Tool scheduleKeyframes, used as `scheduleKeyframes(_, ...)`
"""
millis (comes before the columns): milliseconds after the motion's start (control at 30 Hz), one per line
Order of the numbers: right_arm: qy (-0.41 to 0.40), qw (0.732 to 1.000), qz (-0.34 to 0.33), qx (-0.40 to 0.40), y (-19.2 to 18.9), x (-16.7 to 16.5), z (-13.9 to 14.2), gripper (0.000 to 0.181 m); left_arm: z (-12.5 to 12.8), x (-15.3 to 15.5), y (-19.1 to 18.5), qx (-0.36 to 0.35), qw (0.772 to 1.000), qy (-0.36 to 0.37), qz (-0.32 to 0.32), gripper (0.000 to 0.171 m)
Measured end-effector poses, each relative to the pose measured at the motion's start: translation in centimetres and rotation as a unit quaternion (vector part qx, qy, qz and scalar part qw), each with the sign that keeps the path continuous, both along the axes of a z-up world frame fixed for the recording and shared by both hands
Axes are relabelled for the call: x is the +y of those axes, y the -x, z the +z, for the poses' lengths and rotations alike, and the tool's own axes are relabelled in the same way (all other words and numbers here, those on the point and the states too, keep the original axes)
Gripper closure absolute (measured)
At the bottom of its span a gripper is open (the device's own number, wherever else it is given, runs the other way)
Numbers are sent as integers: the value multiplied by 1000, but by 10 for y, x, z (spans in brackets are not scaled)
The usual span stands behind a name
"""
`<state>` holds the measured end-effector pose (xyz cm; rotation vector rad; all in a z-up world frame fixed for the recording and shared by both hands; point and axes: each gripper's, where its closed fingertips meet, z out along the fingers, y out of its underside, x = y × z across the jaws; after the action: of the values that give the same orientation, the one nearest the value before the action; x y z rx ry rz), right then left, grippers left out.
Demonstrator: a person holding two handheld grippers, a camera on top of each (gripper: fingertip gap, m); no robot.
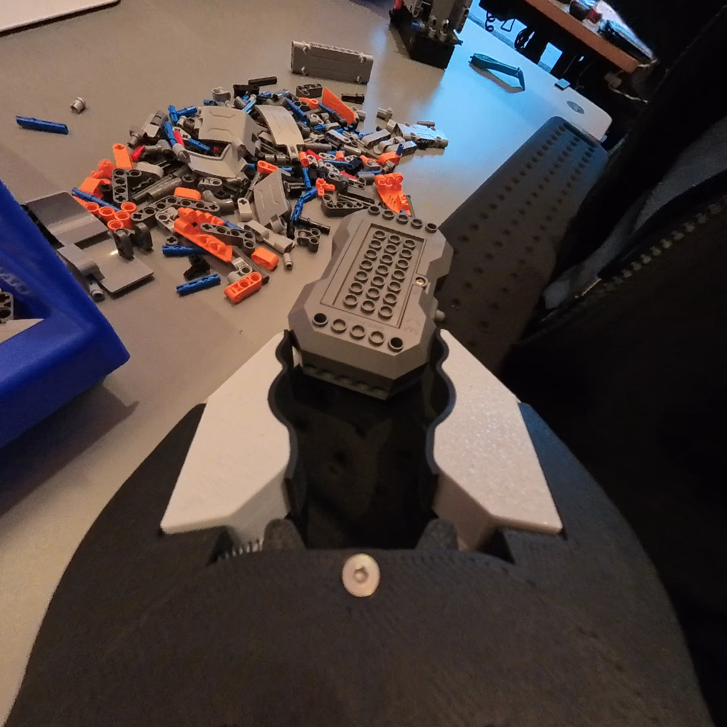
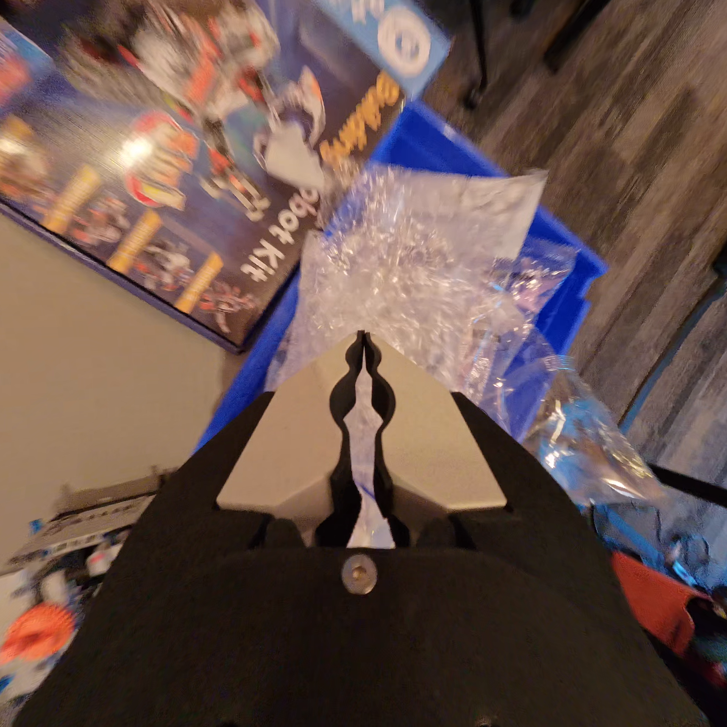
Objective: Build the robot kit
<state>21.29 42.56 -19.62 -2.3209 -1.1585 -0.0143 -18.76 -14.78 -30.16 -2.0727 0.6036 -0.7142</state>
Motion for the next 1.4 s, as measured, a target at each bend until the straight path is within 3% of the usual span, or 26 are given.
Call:
scheduleKeyframes(100,72,993,-9,-90,-19,12,-74,181,0,0,0,1,1000,3,-1,103)
scheduleKeyframes(167,125,987,-11,-101,-24,8,-113,181,0,0,0,-1,1000,5,-2,103)
scheduleKeyframes(233,167,982,-18,-86,-23,1,-141,181,0,0,0,-2,1000,8,-2,103)
scheduleKeyframes(300,171,983,-12,-71,-19,0,-146,181,0,1,0,-3,1000,10,-3,103)
scheduleKeyframes(433,152,988,-6,-14,-12,1,-108,178,0,2,0,1,1000,10,-3,103)
scheduleKeyframes(600,92,996,3,23,-8,0,-42,129,0,2,0,7,1000,2,-2,103)
scheduleKeyframes(800,10,998,-2,64,-4,-14,31,124,1,0,1,15,1000,-9,4,103)
scheduleKeyframes(867,-31,997,13,71,7,-33,60,119,1,-1,1,20,1000,-14,5,103)
scheduleKeyframes(967,-77,989,93,89,56,-103,98,118,0,-2,2,33,999,-24,8,103)
scheduleKeyframes(1067,-72,968,219,103,128,-211,105,119,0,-2,1,45,998,-35,9,103)
scheduleKeyframes(1233,19,889,435,140,239,-400,61,120,0,-2,-2,68,996,-57,9,103)
scheduleKeyframes(1400,102,819,545,146,315,-514,-14,107,2,-5,-5,79,994,-78,8,103)
